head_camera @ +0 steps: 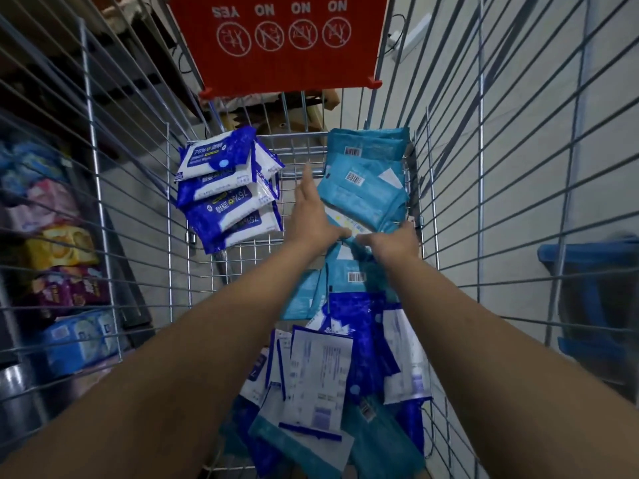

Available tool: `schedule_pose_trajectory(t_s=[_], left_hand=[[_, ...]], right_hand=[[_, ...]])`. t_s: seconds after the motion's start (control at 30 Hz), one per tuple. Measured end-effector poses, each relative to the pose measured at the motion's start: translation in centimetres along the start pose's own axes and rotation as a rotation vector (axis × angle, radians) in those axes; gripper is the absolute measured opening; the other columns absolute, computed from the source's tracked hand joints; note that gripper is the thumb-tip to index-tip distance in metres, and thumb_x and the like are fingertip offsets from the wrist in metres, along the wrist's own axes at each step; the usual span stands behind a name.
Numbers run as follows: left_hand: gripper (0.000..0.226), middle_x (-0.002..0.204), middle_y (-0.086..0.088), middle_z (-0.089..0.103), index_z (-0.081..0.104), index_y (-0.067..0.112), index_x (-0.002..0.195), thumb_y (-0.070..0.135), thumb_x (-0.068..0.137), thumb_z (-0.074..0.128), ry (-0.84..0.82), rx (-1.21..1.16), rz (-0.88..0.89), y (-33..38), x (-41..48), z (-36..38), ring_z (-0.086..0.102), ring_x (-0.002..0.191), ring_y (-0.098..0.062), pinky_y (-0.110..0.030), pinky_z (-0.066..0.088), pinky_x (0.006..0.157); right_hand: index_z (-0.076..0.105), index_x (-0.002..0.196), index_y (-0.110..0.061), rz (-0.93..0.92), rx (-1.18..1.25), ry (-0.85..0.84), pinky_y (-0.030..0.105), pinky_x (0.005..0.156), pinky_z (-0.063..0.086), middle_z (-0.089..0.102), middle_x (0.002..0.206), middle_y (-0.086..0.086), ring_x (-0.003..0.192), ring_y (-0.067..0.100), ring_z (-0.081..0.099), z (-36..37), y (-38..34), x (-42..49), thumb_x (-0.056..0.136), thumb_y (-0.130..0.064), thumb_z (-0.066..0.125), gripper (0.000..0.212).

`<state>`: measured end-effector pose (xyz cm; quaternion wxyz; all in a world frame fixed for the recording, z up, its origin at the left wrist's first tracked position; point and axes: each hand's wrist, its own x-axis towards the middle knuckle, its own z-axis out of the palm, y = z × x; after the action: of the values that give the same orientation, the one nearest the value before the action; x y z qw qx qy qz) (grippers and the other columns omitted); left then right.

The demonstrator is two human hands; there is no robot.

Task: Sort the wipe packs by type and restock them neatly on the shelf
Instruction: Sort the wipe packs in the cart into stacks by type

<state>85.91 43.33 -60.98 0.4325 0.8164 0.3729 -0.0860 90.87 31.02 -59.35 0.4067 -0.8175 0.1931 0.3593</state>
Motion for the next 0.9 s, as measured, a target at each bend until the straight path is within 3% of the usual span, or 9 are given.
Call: schedule_pose_trajectory(t_s=[0.1, 0.17, 0.23, 0.3, 0.43, 0.53, 0.63, 0.8, 0.9], left_hand=[[0.115, 0.133, -0.005, 0.051, 0.021, 0.014, 0.145, 0.015, 0.055, 0.092, -0.102, -0.058, 0.058, -0.3, 0.8, -0.4, 0.051, 0.12, -0.02, -0.032, 0.045, 0.092], [0.089, 0.124, -0.003, 0.055, 0.04, 0.011, 0.133, 0.011, 0.058, 0.089, -0.072, -0.062, 0.093, 0.2, 1.0, -0.3, 0.053, 0.108, -0.015, -0.026, 0.044, 0.083], [0.078, 0.123, -0.005, 0.055, 0.043, 0.011, 0.129, 0.018, 0.063, 0.086, -0.03, -0.001, 0.163, 0.2, 1.1, 0.4, 0.054, 0.108, -0.017, -0.029, 0.046, 0.085], [0.072, 0.124, -0.007, 0.054, 0.043, 0.011, 0.129, 0.026, 0.069, 0.082, 0.017, 0.015, 0.159, -0.3, 1.3, 1.2, 0.054, 0.112, -0.021, -0.034, 0.047, 0.089], [0.065, 0.125, -0.009, 0.056, 0.039, 0.01, 0.126, 0.027, 0.077, 0.079, 0.03, 0.02, 0.116, -0.6, 2.0, 1.5, 0.055, 0.113, -0.023, -0.033, 0.046, 0.086], [0.083, 0.128, -0.008, 0.053, 0.033, 0.012, 0.131, 0.022, 0.068, 0.085, -0.044, 0.008, 0.129, -0.3, 2.3, 1.0, 0.053, 0.116, -0.023, -0.037, 0.047, 0.094], [0.099, 0.129, -0.007, 0.05, 0.026, 0.016, 0.136, 0.014, 0.06, 0.088, -0.141, 0.003, 0.156, -0.1, 2.4, 0.8, 0.052, 0.117, -0.023, -0.043, 0.048, 0.097], [0.052, 0.103, -0.004, 0.06, 0.036, 0.012, 0.125, 0.007, 0.084, 0.068, -0.005, 0.006, 0.194, 0.7, 2.7, 0.2, 0.059, 0.087, -0.016, -0.028, 0.052, 0.068], [0.037, 0.095, 0.0, 0.055, 0.042, 0.009, 0.122, 0.01, 0.09, 0.061, 0.045, 0.014, 0.144, 0.7, 2.8, -0.8, 0.053, 0.081, -0.013, -0.02, 0.04, 0.06]], right_hand=[[0.052, 0.117, -0.006, -0.048, -0.125, 0.075, 0.033, 0.085, 0.05, 0.06, 0.113, 0.006, 0.102, 0.026, 0.059, 0.4, -0.2, 1.1, 0.08, -0.003, 0.07, 0.042], [0.055, 0.117, -0.009, -0.2, -0.091, 0.231, 0.022, 0.073, 0.046, 0.06, 0.106, 0.001, 0.095, 0.02, 0.059, 0.1, -0.9, 1.6, 0.088, -0.004, 0.059, 0.03], [0.054, 0.12, -0.012, -0.327, 0.03, 0.292, 0.007, 0.057, 0.04, 0.058, 0.102, -0.002, 0.088, 0.012, 0.056, -0.4, -2.0, 2.0, 0.093, 0.001, 0.046, 0.03], [0.052, 0.124, -0.011, -0.413, 0.069, 0.212, 0.002, 0.059, 0.04, 0.058, 0.107, -0.001, 0.094, 0.012, 0.058, -0.7, -2.5, 2.7, 0.091, 0.007, 0.042, 0.039], [0.038, 0.143, -0.022, -0.513, -0.117, -0.035, 0.018, 0.08, 0.051, 0.056, 0.123, -0.003, 0.105, 0.012, 0.057, -1.5, -0.9, 2.4, 0.084, 0.01, 0.046, 0.068], [0.03, 0.145, -0.022, -0.588, -0.233, 0.045, 0.038, 0.095, 0.05, 0.046, 0.135, -0.002, 0.115, 0.015, 0.051, -2.2, 0.7, 1.6, 0.079, 0.011, 0.049, 0.076], [0.023, 0.148, -0.014, -0.567, -0.51, 0.118, 0.038, 0.096, 0.046, 0.035, 0.142, 0.007, 0.123, 0.024, 0.045, -1.9, 2.3, -0.1, 0.084, 0.001, 0.057, 0.074], [0.052, 0.113, -0.013, -0.765, -0.77, -0.043, 0.037, 0.087, 0.044, 0.056, 0.11, 0.006, 0.103, 0.024, 0.053, -0.6, 3.8, -3.2, 0.088, -0.031, 0.062, 0.033], [0.054, 0.118, -0.015, -0.765, -1.036, -0.19, 0.036, 0.095, 0.037, 0.054, 0.115, 0.005, 0.112, 0.023, 0.047, 0.0, 3.8, -3.4, 0.086, -0.048, 0.061, 0.046]])
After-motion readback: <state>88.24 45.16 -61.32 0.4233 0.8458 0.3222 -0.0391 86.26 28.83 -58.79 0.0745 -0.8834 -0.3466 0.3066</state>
